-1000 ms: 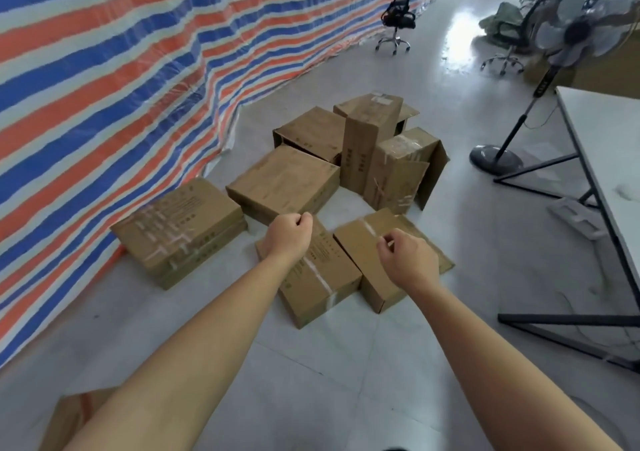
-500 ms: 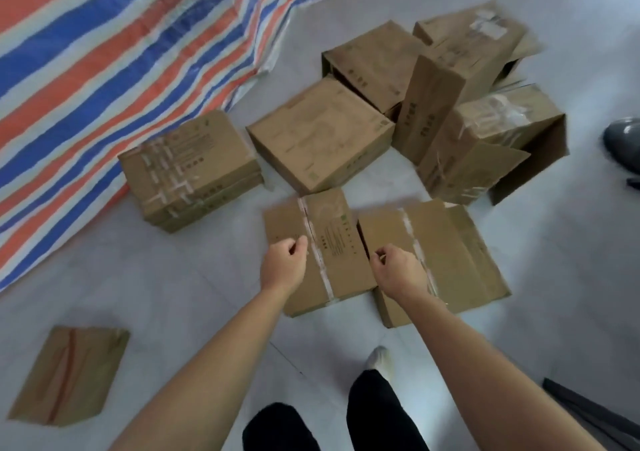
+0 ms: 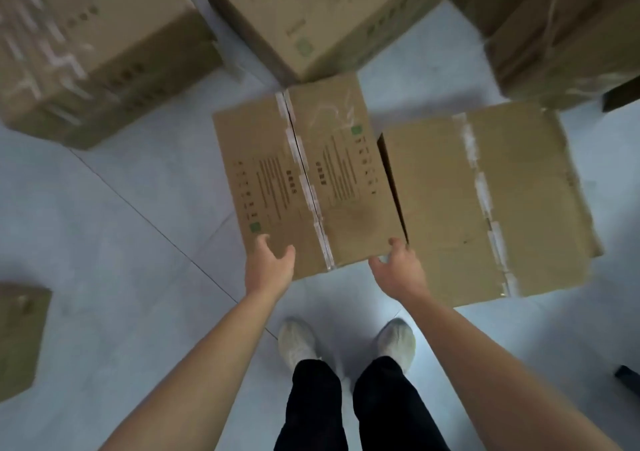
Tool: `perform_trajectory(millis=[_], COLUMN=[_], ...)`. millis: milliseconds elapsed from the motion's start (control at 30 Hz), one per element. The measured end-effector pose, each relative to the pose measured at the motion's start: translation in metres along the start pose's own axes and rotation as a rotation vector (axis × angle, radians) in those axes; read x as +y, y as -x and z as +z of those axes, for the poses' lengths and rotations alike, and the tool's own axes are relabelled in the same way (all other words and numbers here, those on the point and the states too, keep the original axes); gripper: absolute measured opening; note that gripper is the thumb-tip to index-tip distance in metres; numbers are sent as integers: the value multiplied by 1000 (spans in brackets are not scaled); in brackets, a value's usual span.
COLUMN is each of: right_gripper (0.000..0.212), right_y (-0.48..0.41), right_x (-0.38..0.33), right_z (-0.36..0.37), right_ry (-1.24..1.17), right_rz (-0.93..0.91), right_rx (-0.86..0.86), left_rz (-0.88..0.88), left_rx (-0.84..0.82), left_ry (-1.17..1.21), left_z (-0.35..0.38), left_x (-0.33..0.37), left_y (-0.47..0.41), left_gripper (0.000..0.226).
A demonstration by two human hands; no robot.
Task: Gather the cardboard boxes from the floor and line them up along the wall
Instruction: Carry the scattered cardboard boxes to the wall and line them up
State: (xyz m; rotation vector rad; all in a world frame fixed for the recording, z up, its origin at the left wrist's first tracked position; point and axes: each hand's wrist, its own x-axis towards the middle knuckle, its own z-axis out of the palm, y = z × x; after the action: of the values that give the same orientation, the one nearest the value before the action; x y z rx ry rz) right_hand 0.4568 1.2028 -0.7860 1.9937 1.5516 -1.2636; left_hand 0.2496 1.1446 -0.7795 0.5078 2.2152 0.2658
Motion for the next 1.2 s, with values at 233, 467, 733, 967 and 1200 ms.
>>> perform_trajectory(millis=[233, 467, 733, 967, 1200], right_gripper=[98, 120, 104, 79, 75], right_y=[-95, -112, -59, 33, 183], right_x=[34, 41, 20, -59, -140], right_z=[59, 81, 55, -49, -179], right_ry=[-75, -33, -237, -613, -265], right_rz=[108, 126, 121, -121, -353], right_rx=[88, 230, 208, 226, 211], left_rz=[-277, -392, -371, -271, -248], left_rx=[76, 106, 338, 478, 480], left_ry=[103, 285, 140, 167, 317], left_z=[67, 89, 11, -104, -232], left_x=[-81, -99, -86, -20, 21], left_y=[-81, -101, -79, -2, 140], left_gripper=[113, 118, 101, 89, 57])
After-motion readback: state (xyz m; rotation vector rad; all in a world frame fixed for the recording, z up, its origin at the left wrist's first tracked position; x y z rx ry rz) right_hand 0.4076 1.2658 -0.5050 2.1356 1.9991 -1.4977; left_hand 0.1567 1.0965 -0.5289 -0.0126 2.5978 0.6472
